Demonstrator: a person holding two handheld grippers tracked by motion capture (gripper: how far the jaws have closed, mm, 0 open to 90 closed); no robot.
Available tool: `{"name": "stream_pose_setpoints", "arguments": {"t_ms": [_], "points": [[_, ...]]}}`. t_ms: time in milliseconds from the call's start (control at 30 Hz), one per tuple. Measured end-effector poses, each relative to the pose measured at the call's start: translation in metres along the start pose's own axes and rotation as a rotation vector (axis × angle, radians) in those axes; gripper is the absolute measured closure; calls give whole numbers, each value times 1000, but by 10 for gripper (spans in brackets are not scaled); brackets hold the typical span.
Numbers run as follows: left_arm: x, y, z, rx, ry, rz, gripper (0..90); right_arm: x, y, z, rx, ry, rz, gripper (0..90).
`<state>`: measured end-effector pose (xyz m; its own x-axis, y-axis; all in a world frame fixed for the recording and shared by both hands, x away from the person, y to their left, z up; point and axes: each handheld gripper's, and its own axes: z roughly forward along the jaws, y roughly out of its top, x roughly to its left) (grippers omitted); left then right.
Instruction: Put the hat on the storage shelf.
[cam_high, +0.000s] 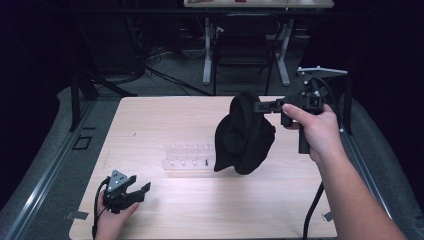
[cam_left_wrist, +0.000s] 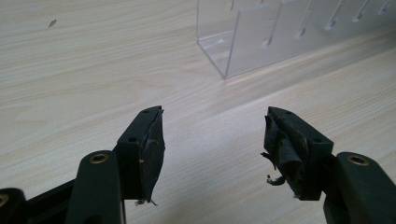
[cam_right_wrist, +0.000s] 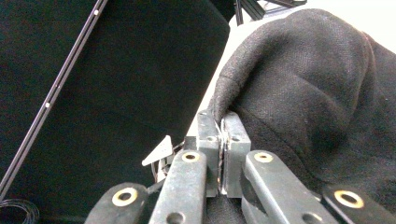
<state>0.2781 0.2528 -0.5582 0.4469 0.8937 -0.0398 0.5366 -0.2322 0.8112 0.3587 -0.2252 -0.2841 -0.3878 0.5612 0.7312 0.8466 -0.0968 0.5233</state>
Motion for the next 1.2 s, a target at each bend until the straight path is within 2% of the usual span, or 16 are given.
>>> {"name": "stream_pose_setpoints", "arguments": {"t_ms": [633,1200], "points": [[0,1,0,-8,-4,2,382,3,15,40,19,-8,1,886],[1,1,1,-6,-6,3,382,-4,21,54,28,-43,11,885]]}}
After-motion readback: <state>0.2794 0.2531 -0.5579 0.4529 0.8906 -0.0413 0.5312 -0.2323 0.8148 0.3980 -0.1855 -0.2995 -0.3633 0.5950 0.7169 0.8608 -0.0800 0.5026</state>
